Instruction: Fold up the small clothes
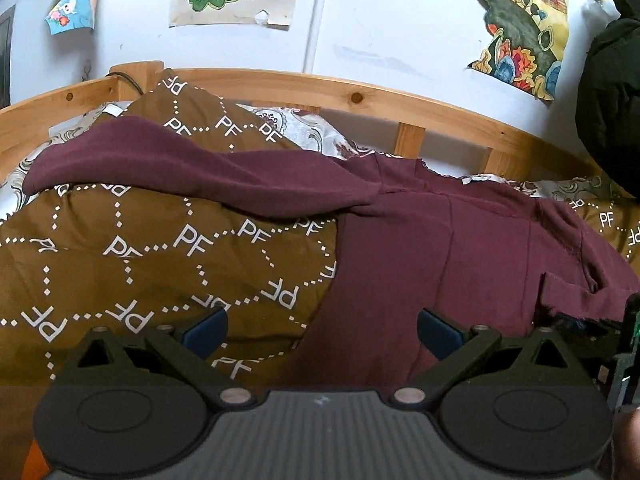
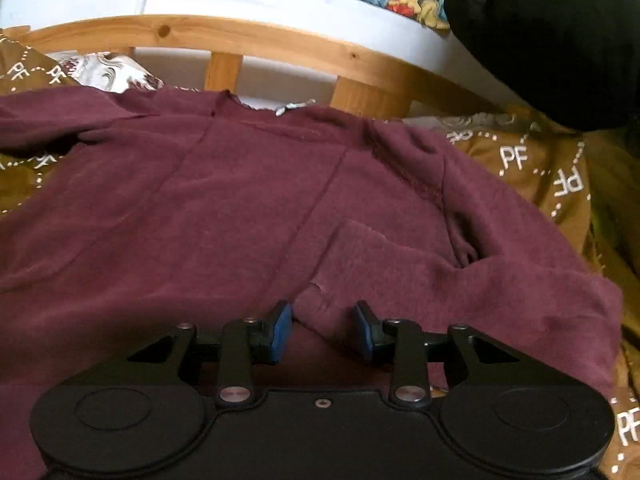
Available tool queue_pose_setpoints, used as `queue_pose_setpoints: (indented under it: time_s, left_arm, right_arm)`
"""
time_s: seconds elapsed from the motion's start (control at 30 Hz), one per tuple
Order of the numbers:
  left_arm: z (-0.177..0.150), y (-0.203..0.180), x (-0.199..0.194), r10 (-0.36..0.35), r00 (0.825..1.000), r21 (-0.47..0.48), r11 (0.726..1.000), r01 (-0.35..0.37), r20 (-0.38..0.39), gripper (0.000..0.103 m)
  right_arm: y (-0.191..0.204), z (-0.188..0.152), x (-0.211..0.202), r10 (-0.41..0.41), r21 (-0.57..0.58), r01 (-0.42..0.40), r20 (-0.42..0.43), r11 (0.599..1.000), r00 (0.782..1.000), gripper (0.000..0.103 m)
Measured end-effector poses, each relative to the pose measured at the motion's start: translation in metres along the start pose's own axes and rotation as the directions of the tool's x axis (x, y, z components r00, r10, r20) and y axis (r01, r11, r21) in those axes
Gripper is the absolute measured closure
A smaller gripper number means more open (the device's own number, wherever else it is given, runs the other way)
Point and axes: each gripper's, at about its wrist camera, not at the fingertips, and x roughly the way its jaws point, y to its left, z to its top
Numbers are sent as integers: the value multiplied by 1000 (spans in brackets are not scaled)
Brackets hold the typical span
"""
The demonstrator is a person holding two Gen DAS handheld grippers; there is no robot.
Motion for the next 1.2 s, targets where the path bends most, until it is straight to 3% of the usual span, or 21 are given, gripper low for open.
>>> queue_pose_setpoints:
  time_s: [0.03, 0.2, 0.37, 0.5, 0.63, 0.73, 0.8, 0.87, 0.93, 1.0, 1.1, 1.2]
  left_arm:
    - [0, 0, 0, 0, 1000, 0, 1000, 0, 1, 1]
    - [2, 4, -5, 31, 998, -30, 999, -29, 47, 1]
    - [5, 12, -16, 95, 987, -95, 992, -84, 126, 1]
    - [8, 15, -17, 129, 983, -119, 986, -113, 132, 1]
    - [7, 13, -14, 125, 985, -102, 988, -113, 116, 1]
    - [6, 9, -12, 118, 987, -82, 991, -109, 107, 1]
    - [5, 7, -10, 114, 989, -68, 992, -107, 96, 1]
    - [4, 4, -7, 111, 991, -54, 993, -107, 80, 1]
    - [2, 0, -4, 101, 993, -38, 994, -98, 59, 1]
    - [0, -5, 0, 79, 996, -16, 997, -79, 36, 1]
    - [-6, -18, 7, 33, 999, 36, 999, -33, 0, 1]
    - [-14, -33, 14, -12, 1000, 97, 995, 15, -28, 1]
  right_arm:
    - [-3, 1, 2, 5, 10, -5, 9, 1000, 1000, 98]
    - [0, 14, -31, 22, -5, -21, 183, 1000, 983, 99]
    - [13, 28, -89, 206, -82, -190, 337, 978, 919, 99]
    - [32, 22, -115, 403, -201, -353, 321, 913, 857, 99]
    - [49, 2, -123, 524, -307, -448, 238, 840, 818, 99]
    - [53, -11, -122, 555, -338, -482, 165, 808, 815, 91]
    - [47, -16, -122, 578, -323, -514, 141, 795, 804, 78]
    - [37, -18, -125, 592, -299, -537, 136, 789, 794, 55]
    - [25, -19, -126, 591, -275, -543, 138, 794, 794, 47]
    - [10, -18, -123, 566, -239, -525, 153, 817, 810, 44]
    - [-15, -17, -112, 475, -159, -450, 191, 878, 859, 44]
    - [-43, -13, -91, 322, -45, -320, 223, 946, 920, 44]
